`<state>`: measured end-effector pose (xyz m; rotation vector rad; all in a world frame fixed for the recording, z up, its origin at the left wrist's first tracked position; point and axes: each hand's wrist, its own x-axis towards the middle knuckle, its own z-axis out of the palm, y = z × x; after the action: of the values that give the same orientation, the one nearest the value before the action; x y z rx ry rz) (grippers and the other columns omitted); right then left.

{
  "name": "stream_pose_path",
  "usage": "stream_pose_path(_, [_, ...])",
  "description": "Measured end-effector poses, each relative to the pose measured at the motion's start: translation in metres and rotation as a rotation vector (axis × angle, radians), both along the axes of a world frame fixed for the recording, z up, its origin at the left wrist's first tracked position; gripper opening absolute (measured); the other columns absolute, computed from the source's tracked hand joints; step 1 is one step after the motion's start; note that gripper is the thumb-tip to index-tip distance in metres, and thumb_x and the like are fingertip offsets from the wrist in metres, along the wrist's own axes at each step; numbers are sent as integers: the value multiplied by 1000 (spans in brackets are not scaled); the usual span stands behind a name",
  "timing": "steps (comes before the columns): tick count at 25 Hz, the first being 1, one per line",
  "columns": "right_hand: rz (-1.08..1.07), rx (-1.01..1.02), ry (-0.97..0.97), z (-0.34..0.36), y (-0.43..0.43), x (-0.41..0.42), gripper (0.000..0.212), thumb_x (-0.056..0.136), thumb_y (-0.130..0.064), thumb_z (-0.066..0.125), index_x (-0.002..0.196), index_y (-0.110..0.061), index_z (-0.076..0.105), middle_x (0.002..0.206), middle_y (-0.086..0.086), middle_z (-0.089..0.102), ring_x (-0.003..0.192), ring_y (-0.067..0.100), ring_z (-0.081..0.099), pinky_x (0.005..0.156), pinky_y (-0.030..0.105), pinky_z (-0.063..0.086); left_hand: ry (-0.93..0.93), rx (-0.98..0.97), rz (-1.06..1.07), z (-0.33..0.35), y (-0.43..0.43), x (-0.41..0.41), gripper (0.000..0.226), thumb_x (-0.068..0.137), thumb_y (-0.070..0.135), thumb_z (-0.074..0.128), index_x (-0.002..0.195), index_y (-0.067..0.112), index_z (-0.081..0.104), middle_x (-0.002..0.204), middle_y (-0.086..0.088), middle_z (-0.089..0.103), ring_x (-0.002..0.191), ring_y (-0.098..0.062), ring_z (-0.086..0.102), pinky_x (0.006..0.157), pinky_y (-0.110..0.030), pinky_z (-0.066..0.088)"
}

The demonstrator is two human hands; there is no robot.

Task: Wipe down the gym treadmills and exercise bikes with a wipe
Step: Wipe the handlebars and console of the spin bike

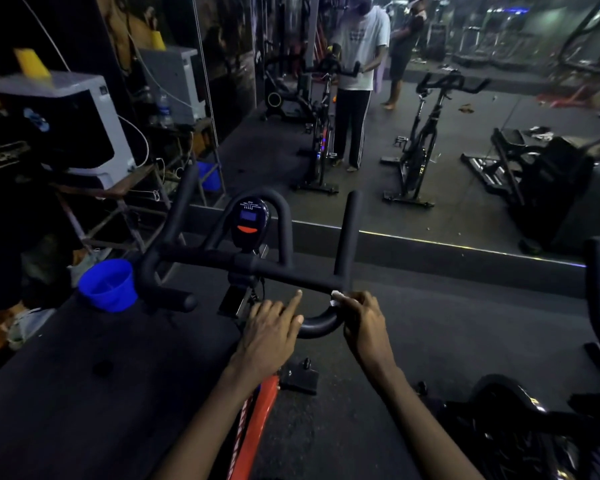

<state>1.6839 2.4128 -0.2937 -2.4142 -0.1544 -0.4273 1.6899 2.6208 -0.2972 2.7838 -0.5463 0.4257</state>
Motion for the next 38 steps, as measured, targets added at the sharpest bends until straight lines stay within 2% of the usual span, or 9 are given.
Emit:
stream_pose_path(4, [14,17,9,8,-16,19,44,85,2,65,124,-20,68,95,-3,54,85,6,57,76,14,43,143,62,16,11,-12,7,68,101,55,21,158,25,0,111,1,66,105,-21,57,100,-41,36])
stream_pose_path(8, [1,47,-26,18,-28,70,27,90,-12,67,117,-15,71,89,2,55,77,18,62,70,22,44,253,46,54,22,-37,21,76,100,56,28,155,26,-15,108,0,68,101,-20,63,97,-39,40])
stream_pose_path(11, [28,93,-29,15,-32,70,27,92,-19,67,118,-21,71,89,1,56,75,16,61,70,29,50,175,86,138,16,-46,28,77,96,61,26,155,27,-11,103,4,70,91,-18,66,79,-33,49])
stream_pose_path(16, [194,112,-34,4,-49,63,38,89,-6,66,118,-30,71,86,-8,53,74,2,56,71,7,40,250,-20,226,10,-54,38,80,91,70,30,155,39,-7,107,8,65,98,-18,64,77,-35,49])
stream_pose_path(19, [206,129,-54,13,-53,102,32,90,-9,68,115,-28,73,85,-15,47,73,-3,50,72,8,40,241,-160,294,9,-63,55,77,83,74,33,151,39,27,112,4,50,108,-21,54,90,-41,48])
stream_pose_path(22, [195,166,-71,20,-52,116,29,91,-12,67,113,-30,73,84,-11,43,69,-2,48,68,6,35,-3,18,363,-2,-70,65,67,82,65,42,138,29,54,130,-3,45,122,-27,45,100,-45,41])
stream_pose_path(25, [215,209,-83,10,-54,103,32,90,-5,67,112,-27,73,85,-16,41,76,-9,51,73,-1,33,-48,-8,350,-9,-68,67,63,82,61,47,136,29,56,148,-3,44,139,-25,35,112,-46,27])
stream_pose_path(35, [211,256,-162,30,-69,159,37,88,0,66,112,-26,73,88,-12,43,77,-6,51,76,0,33,-69,-39,296,-11,-79,71,54,85,54,53,130,27,62,141,8,55,141,-14,37,118,-41,15])
stream_pose_path(38, [256,256,-144,14,-70,137,39,87,-1,67,116,-27,72,86,-13,42,78,-9,52,75,-2,32,46,-121,159,-5,-96,77,55,90,55,46,141,35,47,143,15,50,141,-8,35,120,-29,9])
